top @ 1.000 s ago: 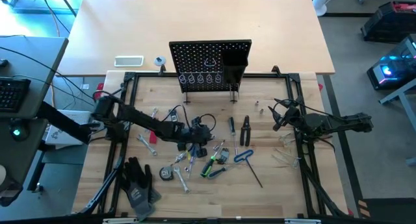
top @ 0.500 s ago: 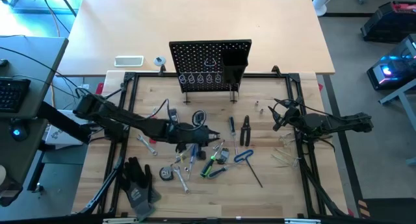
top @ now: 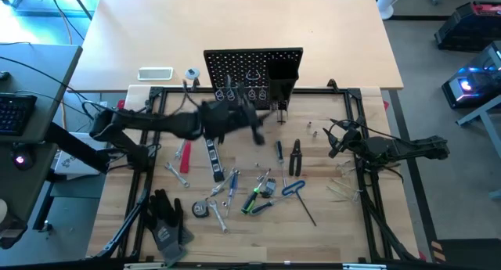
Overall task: Hang tools onto peg board
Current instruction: Put the socket wrench into the pegboard bin
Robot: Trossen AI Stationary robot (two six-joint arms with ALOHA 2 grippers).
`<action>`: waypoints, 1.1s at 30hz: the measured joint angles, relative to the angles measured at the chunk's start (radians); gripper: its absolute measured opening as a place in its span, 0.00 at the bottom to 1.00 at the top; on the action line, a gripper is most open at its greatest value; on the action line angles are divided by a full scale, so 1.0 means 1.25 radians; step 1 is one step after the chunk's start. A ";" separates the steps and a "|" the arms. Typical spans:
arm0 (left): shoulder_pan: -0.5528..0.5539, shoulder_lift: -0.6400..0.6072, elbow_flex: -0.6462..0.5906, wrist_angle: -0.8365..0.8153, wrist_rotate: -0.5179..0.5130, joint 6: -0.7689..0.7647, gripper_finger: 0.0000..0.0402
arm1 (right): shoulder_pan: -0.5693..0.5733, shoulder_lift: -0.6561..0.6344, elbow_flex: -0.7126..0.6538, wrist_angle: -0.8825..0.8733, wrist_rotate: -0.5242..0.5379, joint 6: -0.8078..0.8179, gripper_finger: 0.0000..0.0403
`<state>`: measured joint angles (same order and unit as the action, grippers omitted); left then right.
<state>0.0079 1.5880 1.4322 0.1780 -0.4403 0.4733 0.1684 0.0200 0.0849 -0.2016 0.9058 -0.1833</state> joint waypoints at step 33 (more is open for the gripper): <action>0.205 0.175 0.394 -0.380 0.047 -0.118 0.20 | 0.000 0.000 0.000 0.000 0.000 0.000 0.50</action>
<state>0.2640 1.8064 1.9251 -0.2966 -0.3821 0.3262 0.1684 0.0204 0.0849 -0.2012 0.9058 -0.1833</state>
